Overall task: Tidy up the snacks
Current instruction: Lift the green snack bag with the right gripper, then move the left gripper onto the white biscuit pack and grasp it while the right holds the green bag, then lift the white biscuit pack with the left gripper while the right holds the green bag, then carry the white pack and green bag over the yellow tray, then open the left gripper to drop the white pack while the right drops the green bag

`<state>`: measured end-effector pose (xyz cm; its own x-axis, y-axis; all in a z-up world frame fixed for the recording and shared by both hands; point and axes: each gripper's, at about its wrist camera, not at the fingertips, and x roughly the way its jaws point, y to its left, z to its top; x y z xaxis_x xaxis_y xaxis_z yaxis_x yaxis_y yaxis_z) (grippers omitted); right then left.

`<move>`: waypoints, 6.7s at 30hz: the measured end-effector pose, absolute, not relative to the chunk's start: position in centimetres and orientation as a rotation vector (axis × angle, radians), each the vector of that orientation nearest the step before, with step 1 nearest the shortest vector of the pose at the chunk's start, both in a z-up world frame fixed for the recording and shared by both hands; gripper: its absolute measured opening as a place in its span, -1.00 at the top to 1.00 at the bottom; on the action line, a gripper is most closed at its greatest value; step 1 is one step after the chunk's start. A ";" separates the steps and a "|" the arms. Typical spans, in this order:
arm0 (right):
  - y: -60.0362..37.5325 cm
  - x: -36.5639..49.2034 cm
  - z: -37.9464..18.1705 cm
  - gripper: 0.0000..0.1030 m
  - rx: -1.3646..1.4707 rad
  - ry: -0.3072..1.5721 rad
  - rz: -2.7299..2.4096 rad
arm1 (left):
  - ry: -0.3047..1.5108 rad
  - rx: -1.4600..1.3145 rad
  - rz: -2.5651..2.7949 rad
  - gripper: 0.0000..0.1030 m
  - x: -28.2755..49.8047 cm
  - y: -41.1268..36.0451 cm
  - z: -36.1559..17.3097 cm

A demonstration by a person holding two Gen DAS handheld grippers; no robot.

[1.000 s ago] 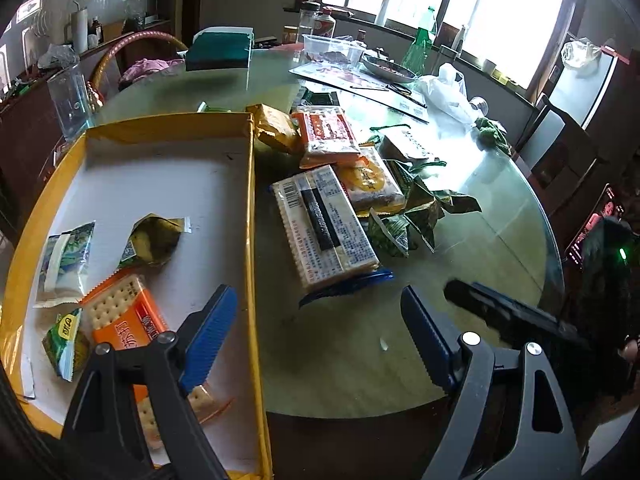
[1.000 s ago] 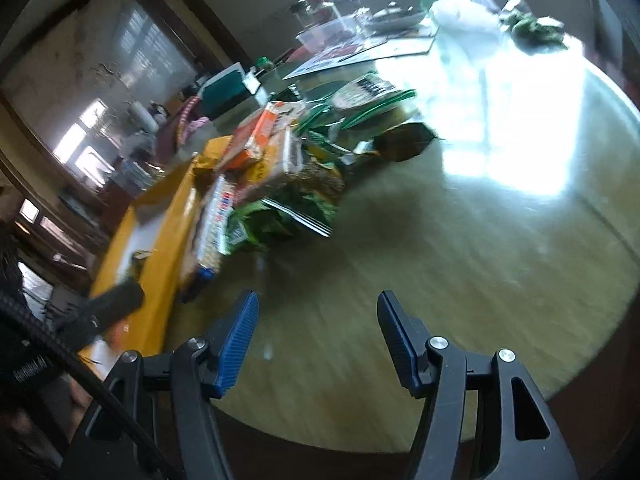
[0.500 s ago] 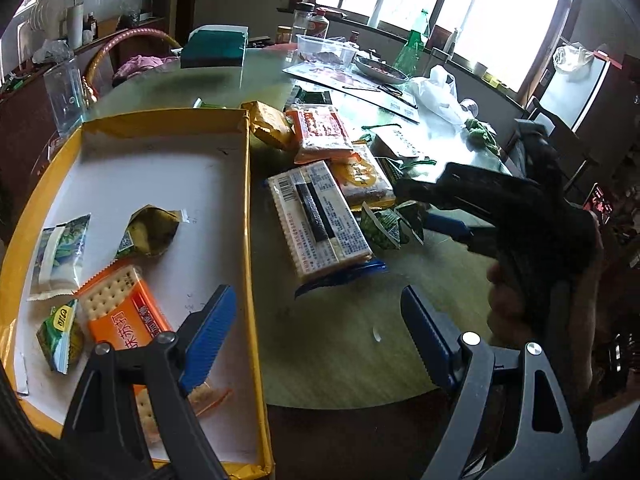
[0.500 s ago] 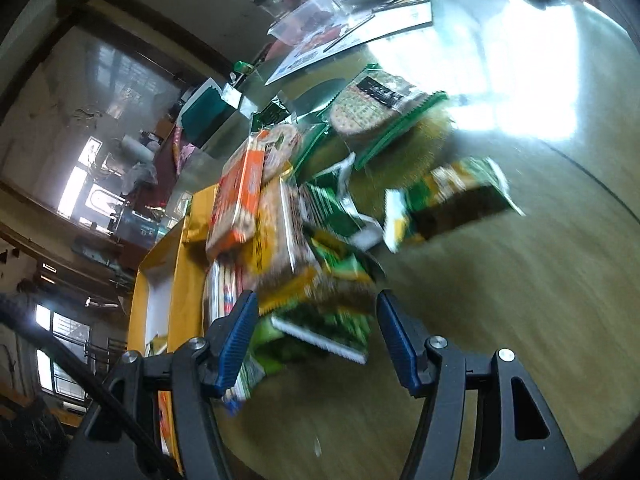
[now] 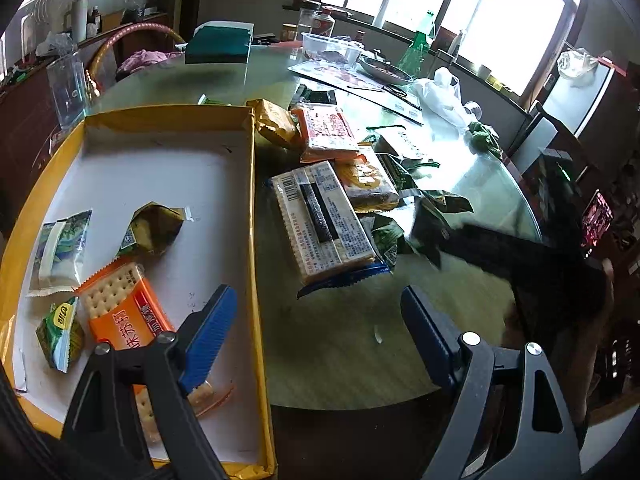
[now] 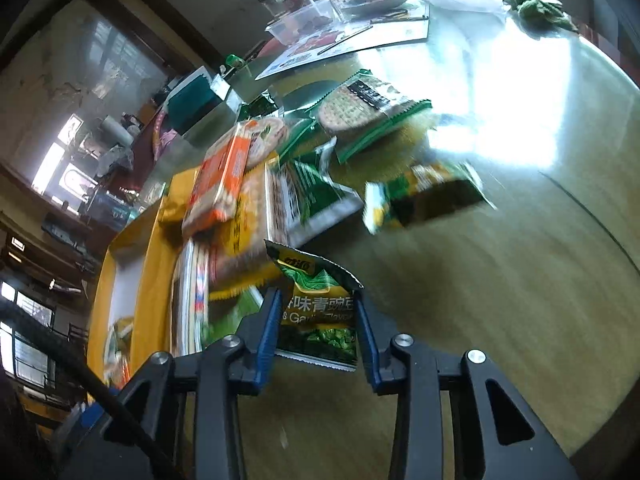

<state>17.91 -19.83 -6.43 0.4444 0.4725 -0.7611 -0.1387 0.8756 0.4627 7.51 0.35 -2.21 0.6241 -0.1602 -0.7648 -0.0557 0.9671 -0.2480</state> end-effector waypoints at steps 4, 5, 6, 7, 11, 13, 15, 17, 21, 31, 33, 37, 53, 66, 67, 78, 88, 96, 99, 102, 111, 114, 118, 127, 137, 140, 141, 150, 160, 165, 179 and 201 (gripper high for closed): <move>-21.4 16.0 -6.4 0.32 0.355 1.030 0.392 | 0.905 -0.256 -0.052 -0.64 7.9 0.3 -2.4; -22.0 15.6 -6.4 0.32 0.357 1.026 0.386 | 0.905 -0.255 -0.051 -0.64 7.9 0.3 -2.3; -22.3 15.3 -6.4 0.32 0.357 1.022 0.382 | 0.902 -0.254 -0.050 -0.64 8.0 0.2 -2.2; -22.7 15.0 -6.4 0.32 0.356 1.016 0.372 | 0.901 -0.251 -0.045 -0.64 8.1 0.1 -2.2; -24.0 14.2 -6.3 0.32 0.313 0.993 0.335 | 0.904 -0.242 -0.039 -0.64 8.6 -0.2 -1.9; -23.9 14.0 -6.2 0.32 0.276 0.988 0.343 | 0.904 -0.236 -0.036 -0.64 8.8 -0.4 -1.8; -23.8 13.8 -6.1 0.32 0.248 0.983 0.345 | 0.904 -0.230 -0.030 -0.64 9.0 -0.5 -1.7; -23.7 13.5 -6.1 0.32 0.219 0.974 0.339 | 0.904 -0.229 -0.022 -0.64 9.2 -0.5 -1.6; -23.9 12.9 -6.0 0.32 0.181 0.956 0.321 | 0.912 -0.229 -0.012 -0.64 9.7 -0.7 -1.6; -24.1 12.4 -6.0 0.32 0.150 0.936 0.305 | 0.924 -0.240 0.002 -0.64 11.7 -0.6 -1.4; -24.1 12.3 -6.0 0.32 0.145 0.934 0.304 | 0.933 -0.245 0.003 -0.64 12.1 -0.5 -1.5; -24.0 12.3 -6.0 0.32 0.138 0.931 0.303 | 0.945 -0.264 0.008 -0.64 12.9 -0.3 -1.6; -23.9 12.1 -6.0 0.32 0.140 0.932 0.305 | 0.986 -0.335 -0.007 -0.63 14.8 0.6 -2.1; -24.0 12.2 -6.1 0.32 0.144 0.930 0.315 | 1.051 -0.364 -0.042 -0.54 17.6 0.0 -2.4; -24.0 12.2 -6.1 0.32 0.144 0.930 0.315 | 1.050 -0.357 -0.053 -0.54 17.5 -0.2 -2.2; -24.2 12.2 -6.1 0.32 0.150 0.929 0.321 | 1.143 -0.355 0.003 -0.27 18.6 0.9 -4.7; -24.2 12.1 -6.2 0.31 0.145 0.930 0.320 | 1.168 -0.288 0.016 -0.22 18.8 -0.7 -5.3; -23.9 12.0 -6.1 0.31 0.134 0.933 0.309 | 1.145 -0.233 0.036 -0.20 18.7 -1.2 -5.5; -23.8 11.9 -6.1 0.31 0.126 0.934 0.303 | 1.136 -0.243 0.032 -0.15 18.0 -1.0 -5.4; -23.6 11.9 -6.1 0.31 0.117 0.936 0.296 | 1.107 -0.265 0.038 -0.13 16.9 -0.6 -5.0; -23.7 11.6 -6.0 0.32 0.175 0.916 0.292 | 1.000 -0.330 0.017 -0.10 13.3 0.3 -3.8; -23.4 11.4 -5.7 0.32 0.189 0.899 0.296 | 0.962 -0.345 0.003 -0.09 12.3 0.5 -3.1; -22.9 11.1 -4.7 0.35 0.202 0.864 0.302 | 0.900 -0.372 -0.014 -0.09 10.9 1.0 -1.6; -21.6 10.7 -3.4 0.38 0.196 0.813 0.317 | 0.856 -0.412 -0.063 -0.09 9.1 2.0 0.3; -17.4 9.8 -0.3 0.39 0.191 0.734 0.464 | 0.793 -0.452 -0.060 -0.08 6.8 4.7 2.4; -15.4 10.1 -0.1 0.39 0.197 0.747 0.537 | 0.770 -0.470 -0.037 -0.08 6.2 6.1 2.8; -14.7 10.2 -0.1 0.39 0.198 0.753 0.558 | 0.762 -0.476 -0.029 -0.08 6.0 6.6 2.9; -8.1 11.0 0.3 0.39 0.129 0.789 0.707 | 0.706 -0.522 0.068 -0.08 4.3 11.6 3.6; -3.2 11.7 -0.3 0.39 0.085 0.823 0.786 | 0.705 -0.565 0.159 -0.08 3.7 16.1 2.3; -2.0 12.4 -0.9 0.39 0.067 0.848 0.795 | 0.723 -0.584 0.189 -0.08 3.9 17.5 1.3; 0.0 14.4 -1.4 0.39 0.019 0.882 0.779 | 0.761 -0.582 0.249 -0.08 5.7 21.1 0.0; 1.6 17.2 -3.3 0.06 0.019 0.983 0.731 | 0.973 -0.421 0.183 -0.46 10.8 18.6 -3.1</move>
